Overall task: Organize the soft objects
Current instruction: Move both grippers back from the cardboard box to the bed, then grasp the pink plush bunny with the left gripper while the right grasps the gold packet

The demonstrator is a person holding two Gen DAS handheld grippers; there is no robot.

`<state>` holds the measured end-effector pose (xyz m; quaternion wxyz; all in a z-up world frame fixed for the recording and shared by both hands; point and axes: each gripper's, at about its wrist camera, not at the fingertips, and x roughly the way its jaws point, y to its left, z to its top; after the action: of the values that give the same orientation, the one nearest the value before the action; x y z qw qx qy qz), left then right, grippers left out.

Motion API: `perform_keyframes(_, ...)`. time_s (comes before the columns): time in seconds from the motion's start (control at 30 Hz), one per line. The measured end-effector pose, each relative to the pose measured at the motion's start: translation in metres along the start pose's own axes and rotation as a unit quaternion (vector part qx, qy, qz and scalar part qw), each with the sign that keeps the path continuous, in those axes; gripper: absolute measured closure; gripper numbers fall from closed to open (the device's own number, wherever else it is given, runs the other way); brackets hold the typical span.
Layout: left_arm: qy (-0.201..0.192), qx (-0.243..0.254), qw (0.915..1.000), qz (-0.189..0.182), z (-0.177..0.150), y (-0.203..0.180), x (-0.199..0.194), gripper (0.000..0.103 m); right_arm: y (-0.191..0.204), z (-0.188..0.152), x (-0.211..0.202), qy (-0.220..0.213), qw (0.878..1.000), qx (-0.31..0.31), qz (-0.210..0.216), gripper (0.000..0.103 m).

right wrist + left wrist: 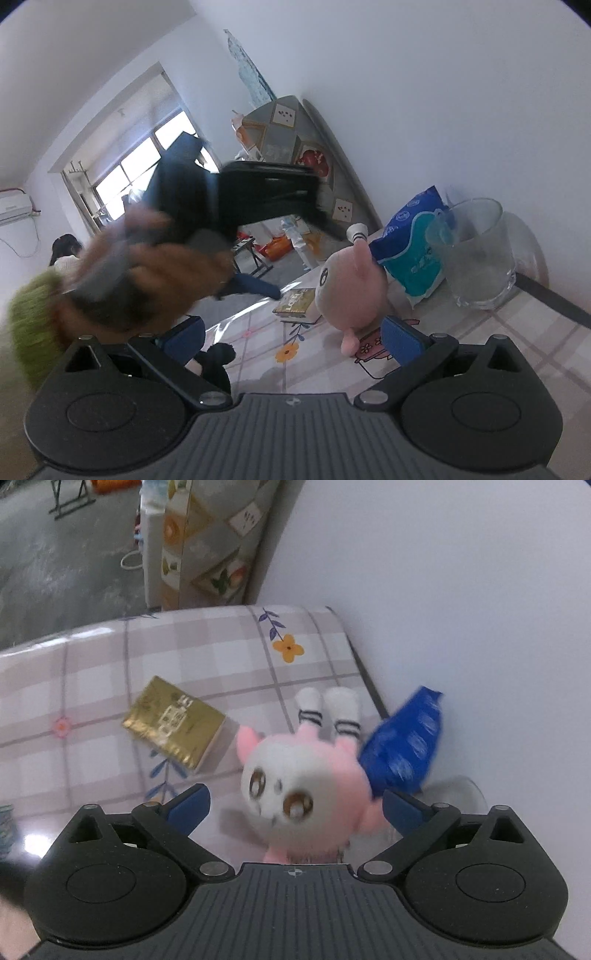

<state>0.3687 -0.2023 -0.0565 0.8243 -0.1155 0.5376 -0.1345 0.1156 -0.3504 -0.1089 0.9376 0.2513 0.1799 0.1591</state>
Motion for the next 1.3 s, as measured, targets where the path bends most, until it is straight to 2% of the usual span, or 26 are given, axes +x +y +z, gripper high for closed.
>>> perform_keyframes(0.17,0.026,-0.01,0.9996,0.006,0.011,-0.002,0.033,0.004,-0.002,-0.004,0.0,-0.002,1.0,-0.007,0.001,0.012)
perform_keyframes(0.23,0.033,-0.027,0.9991,-0.009,0.012,0.003,0.038,0.006,-0.004,-0.004,-0.001,-0.003,1.0,-0.001,0.003,0.012)
perform_keyframes(0.33,0.035,-0.046,0.9981,-0.019,0.015,0.009,0.037,0.015,-0.007,-0.005,-0.002,-0.004,1.0,0.008,0.005,0.012)
perform_keyframes(0.43,0.04,-0.069,0.9964,-0.03,0.016,0.013,0.035,0.019,-0.009,-0.007,-0.002,-0.003,1.0,0.013,0.003,0.012)
perform_keyframes(0.67,0.046,-0.064,0.9967,-0.018,0.003,0.008,0.022,0.022,-0.008,-0.007,-0.015,-0.008,1.0,0.016,-0.009,0.012)
perform_keyframes(0.87,0.018,-0.059,0.9978,-0.025,-0.012,0.018,-0.025,0.022,-0.002,-0.004,-0.03,-0.007,1.0,-0.007,-0.021,0.012)
perform_keyframes(1.03,-0.024,-0.06,0.9974,-0.03,-0.027,0.034,-0.079,0.022,0.007,0.014,-0.032,0.006,0.998,-0.052,-0.018,0.012)
perform_keyframes(1.17,-0.061,-0.072,0.9942,-0.052,-0.037,0.053,-0.121,0.022,0.015,0.035,-0.005,0.042,0.994,-0.106,0.0,0.012)
perform_keyframes(1.3,-0.106,-0.079,0.9892,-0.064,-0.045,0.069,-0.158,0.022,0.024,0.056,0.049,0.091,0.984,-0.151,0.025,0.012)
